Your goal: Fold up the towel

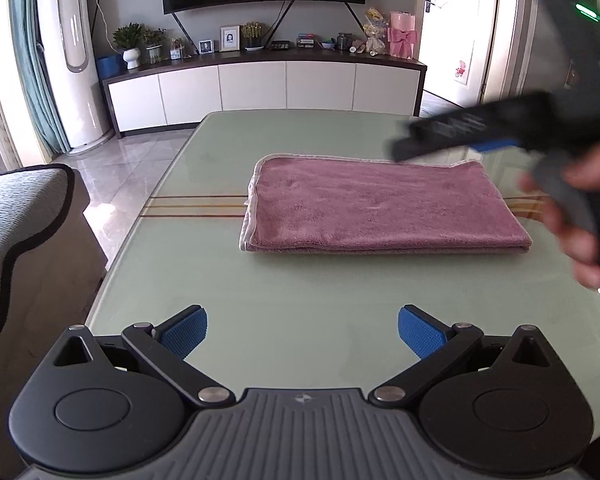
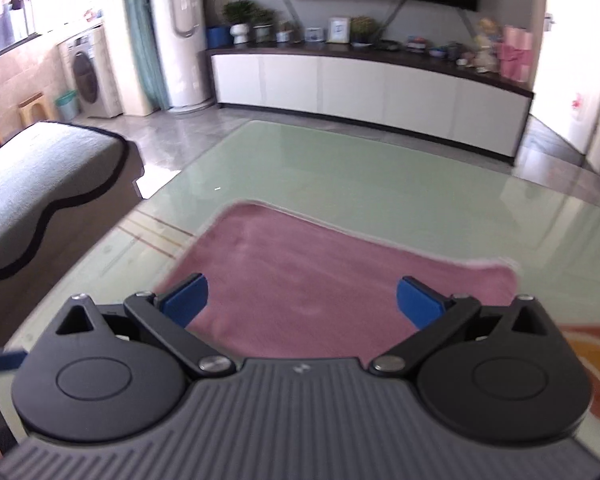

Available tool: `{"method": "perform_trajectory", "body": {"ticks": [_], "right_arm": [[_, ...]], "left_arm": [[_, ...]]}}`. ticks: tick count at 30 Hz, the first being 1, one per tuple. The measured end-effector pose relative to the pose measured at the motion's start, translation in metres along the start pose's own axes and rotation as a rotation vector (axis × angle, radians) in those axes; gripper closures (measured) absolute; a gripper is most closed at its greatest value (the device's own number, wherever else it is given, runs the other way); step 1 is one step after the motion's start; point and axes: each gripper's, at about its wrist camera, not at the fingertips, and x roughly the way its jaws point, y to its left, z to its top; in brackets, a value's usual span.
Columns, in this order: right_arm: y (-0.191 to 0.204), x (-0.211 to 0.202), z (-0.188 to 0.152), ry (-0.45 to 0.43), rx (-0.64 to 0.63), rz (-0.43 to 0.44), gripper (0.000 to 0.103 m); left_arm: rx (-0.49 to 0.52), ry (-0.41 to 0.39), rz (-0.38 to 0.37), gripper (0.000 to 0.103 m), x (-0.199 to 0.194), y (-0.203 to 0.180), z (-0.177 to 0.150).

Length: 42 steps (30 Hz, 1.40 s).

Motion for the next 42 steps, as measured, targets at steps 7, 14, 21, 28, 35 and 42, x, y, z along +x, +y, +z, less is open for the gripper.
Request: {"method": "perform_trajectory", "body": {"ticks": [7,14,21,28,35,42], "right_arm": [[0.019,0.083,0.044,0.161,0.014,0.057,0.036],[0.026,0.148,0.082,0.351,0.115,0.118,0.059],[0.047,0.164,0.098,0.427,0.150,0.098,0.059],[0.070,0.159,0.098,0.449,0.066,0.017,0.071],[0.057,0.139,0.092,0.440,0.040,0.001,0.096],[0.037,0.115,0.095,0.404,0.088,0.060,0.100]], "left_arm": [[0.021,0.004,-0.028,0.001,0.025,0.003,0.001],[-0.021,0.026,-0.052,0.001,0.041,0.017,-0.003],[-0.060,0.030,-0.068,0.001,0.045,0.026,-0.005],[-0.053,0.023,-0.077,0.001,0.046,0.029,-0.005],[-0.047,0.024,-0.082,0.001,0.045,0.025,-0.007],[-0.029,0.026,-0.089,0.001,0.043,0.019,-0.009]]}}
